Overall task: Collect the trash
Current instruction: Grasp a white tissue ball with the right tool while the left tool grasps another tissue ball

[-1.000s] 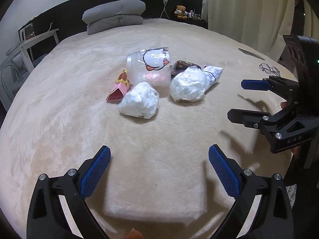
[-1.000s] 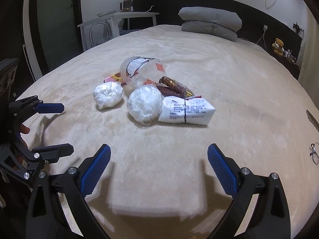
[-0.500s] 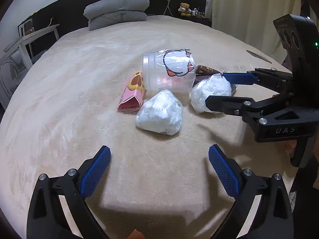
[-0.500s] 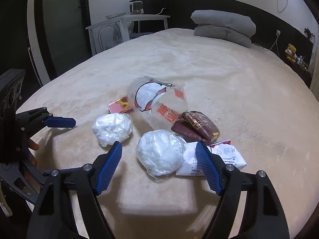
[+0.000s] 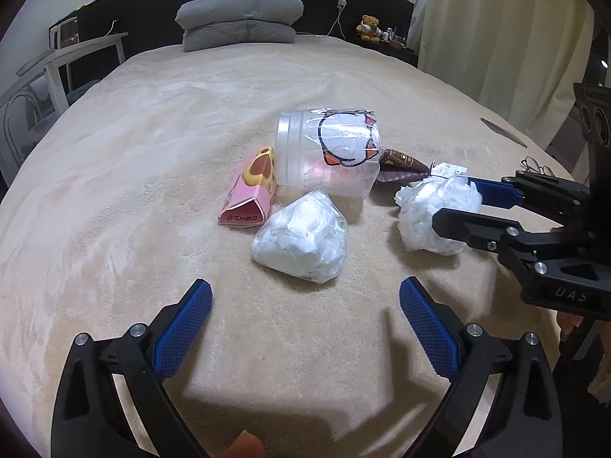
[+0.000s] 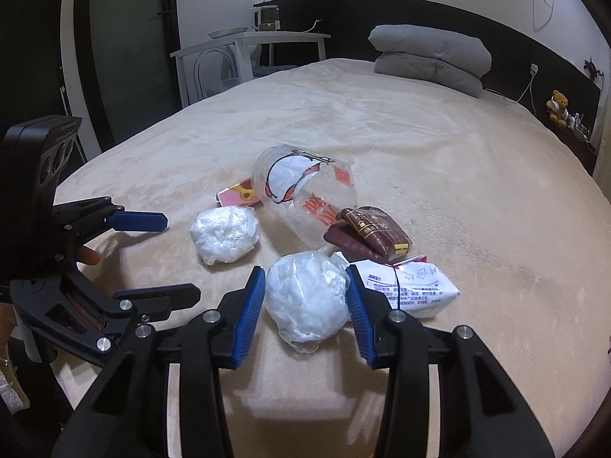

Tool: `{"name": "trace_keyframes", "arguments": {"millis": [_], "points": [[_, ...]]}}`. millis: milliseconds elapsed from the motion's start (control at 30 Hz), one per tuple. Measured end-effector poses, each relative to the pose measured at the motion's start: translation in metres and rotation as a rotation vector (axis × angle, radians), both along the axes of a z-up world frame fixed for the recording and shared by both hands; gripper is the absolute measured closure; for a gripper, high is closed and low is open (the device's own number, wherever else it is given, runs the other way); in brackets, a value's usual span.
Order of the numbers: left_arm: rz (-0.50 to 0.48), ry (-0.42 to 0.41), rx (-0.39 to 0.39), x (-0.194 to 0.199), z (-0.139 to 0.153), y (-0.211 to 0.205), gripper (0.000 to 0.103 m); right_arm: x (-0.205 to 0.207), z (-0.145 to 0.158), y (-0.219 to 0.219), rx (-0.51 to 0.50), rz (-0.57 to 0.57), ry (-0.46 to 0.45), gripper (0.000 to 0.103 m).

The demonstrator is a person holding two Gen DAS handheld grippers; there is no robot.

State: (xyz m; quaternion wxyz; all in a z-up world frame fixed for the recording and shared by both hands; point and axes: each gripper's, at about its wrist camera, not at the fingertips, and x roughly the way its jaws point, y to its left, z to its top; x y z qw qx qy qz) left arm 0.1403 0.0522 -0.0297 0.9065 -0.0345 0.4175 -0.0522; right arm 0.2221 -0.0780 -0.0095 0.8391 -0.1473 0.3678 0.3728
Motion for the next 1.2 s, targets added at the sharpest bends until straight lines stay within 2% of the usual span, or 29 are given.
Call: {"name": "trace_keyframes", "arguments": {"millis": [233, 467, 533, 567, 600, 933, 1133, 1200], "points": [[0.044, 0.011, 0.0, 0.017, -0.004, -0.007, 0.006, -0.006, 0.013, -0.015, 0.02, 0.019, -0.011, 0.06], [0.118, 0.021, -0.038, 0.033, -0.007, -0.002, 0.008, -0.004, 0.024, -0.033, 0.055, 0.024, 0.006, 0.06], [0.132, 0.02, -0.039, 0.036, -0.006, -0.001, 0.017, -0.005, 0.026, -0.038, 0.058, 0.026, 0.004, 0.06], [0.13, 0.017, -0.039, 0.036, -0.006, -0.001, 0.04, -0.006, 0.027, -0.04, 0.057, 0.028, 0.002, 0.06], [0.118, 0.013, -0.046, 0.036, -0.005, -0.001, 0.047, -0.007, 0.028, -0.042, 0.056, 0.028, 0.001, 0.06], [0.057, -0.022, -0.052, 0.021, 0.007, -0.014, 0.047, -0.015, 0.032, -0.066, 0.059, 0.011, -0.001, 0.06], [0.049, -0.027, -0.065, -0.003, 0.009, -0.029, 0.047, -0.026, 0.032, -0.09, 0.133, -0.026, 0.073, 0.06], [0.048, -0.027, -0.059, -0.013, 0.008, -0.036, 0.047, -0.036, 0.035, -0.095, 0.148, -0.031, 0.071, 0.06]]}}
